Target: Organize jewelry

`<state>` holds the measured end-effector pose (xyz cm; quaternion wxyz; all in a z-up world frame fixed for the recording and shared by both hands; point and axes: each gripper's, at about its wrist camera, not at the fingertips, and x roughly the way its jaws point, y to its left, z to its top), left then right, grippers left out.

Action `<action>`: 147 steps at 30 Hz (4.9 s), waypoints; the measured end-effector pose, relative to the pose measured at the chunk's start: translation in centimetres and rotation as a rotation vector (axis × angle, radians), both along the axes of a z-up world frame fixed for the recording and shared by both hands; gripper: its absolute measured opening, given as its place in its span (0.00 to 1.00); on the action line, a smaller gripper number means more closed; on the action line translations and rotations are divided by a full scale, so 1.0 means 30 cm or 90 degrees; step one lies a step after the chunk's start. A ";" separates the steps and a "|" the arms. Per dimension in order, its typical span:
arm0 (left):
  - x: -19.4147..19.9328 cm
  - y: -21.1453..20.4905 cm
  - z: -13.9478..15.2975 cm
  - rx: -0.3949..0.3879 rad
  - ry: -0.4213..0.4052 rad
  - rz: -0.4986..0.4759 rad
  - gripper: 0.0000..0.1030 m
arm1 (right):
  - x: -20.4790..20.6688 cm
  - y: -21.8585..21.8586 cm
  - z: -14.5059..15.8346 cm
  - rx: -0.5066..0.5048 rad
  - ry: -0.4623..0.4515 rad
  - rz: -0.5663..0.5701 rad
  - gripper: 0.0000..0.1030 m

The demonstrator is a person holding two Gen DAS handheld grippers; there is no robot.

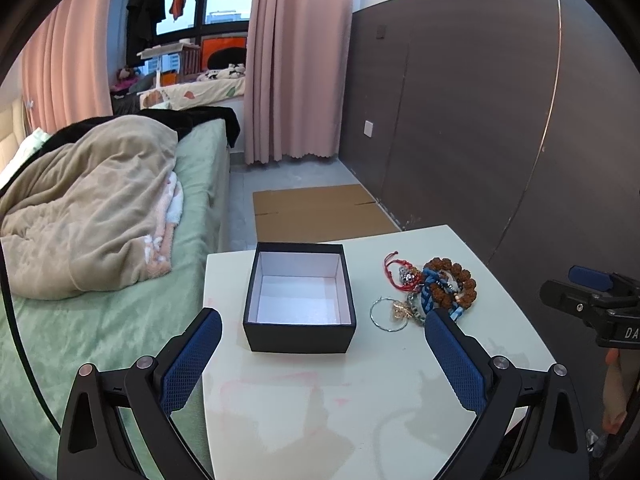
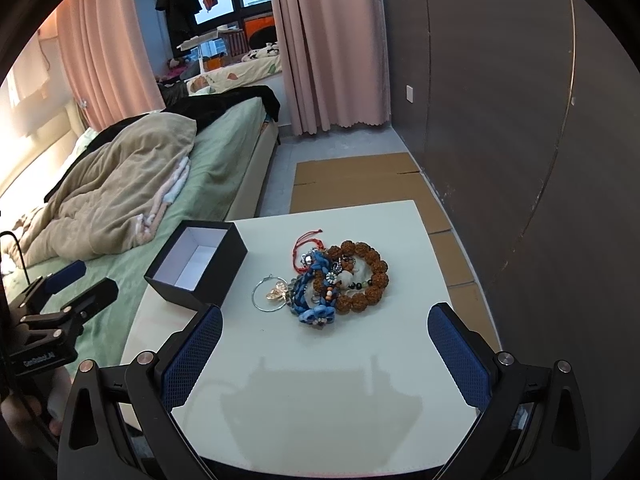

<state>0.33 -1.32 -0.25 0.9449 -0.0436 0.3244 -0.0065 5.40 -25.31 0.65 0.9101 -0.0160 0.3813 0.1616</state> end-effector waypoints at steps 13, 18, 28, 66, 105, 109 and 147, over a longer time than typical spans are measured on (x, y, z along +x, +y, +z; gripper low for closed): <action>0.001 -0.024 0.009 0.002 -0.004 -0.010 0.98 | 0.000 -0.015 0.021 0.015 -0.006 -0.015 1.00; 0.011 -0.042 -0.002 0.000 -0.001 -0.018 0.98 | 0.006 -0.027 0.022 0.018 -0.004 -0.020 1.00; 0.061 -0.093 -0.006 -0.016 0.003 -0.030 0.98 | 0.049 -0.099 0.031 0.041 0.016 -0.058 1.00; 0.349 -0.433 -0.289 -0.042 0.162 -0.188 0.51 | 0.243 -0.363 -0.027 0.150 0.115 -0.168 1.00; 0.332 -0.081 -0.103 -0.183 0.069 -0.101 0.09 | 0.512 -0.056 -0.376 0.053 0.292 -0.124 0.20; 0.339 -0.086 -0.125 -0.190 0.103 -0.110 0.09 | 0.488 -0.052 -0.327 0.059 0.256 -0.129 0.20; 0.324 -0.205 -0.267 -0.040 0.195 -0.079 0.23 | 0.305 -0.214 -0.083 0.222 0.147 -0.112 0.20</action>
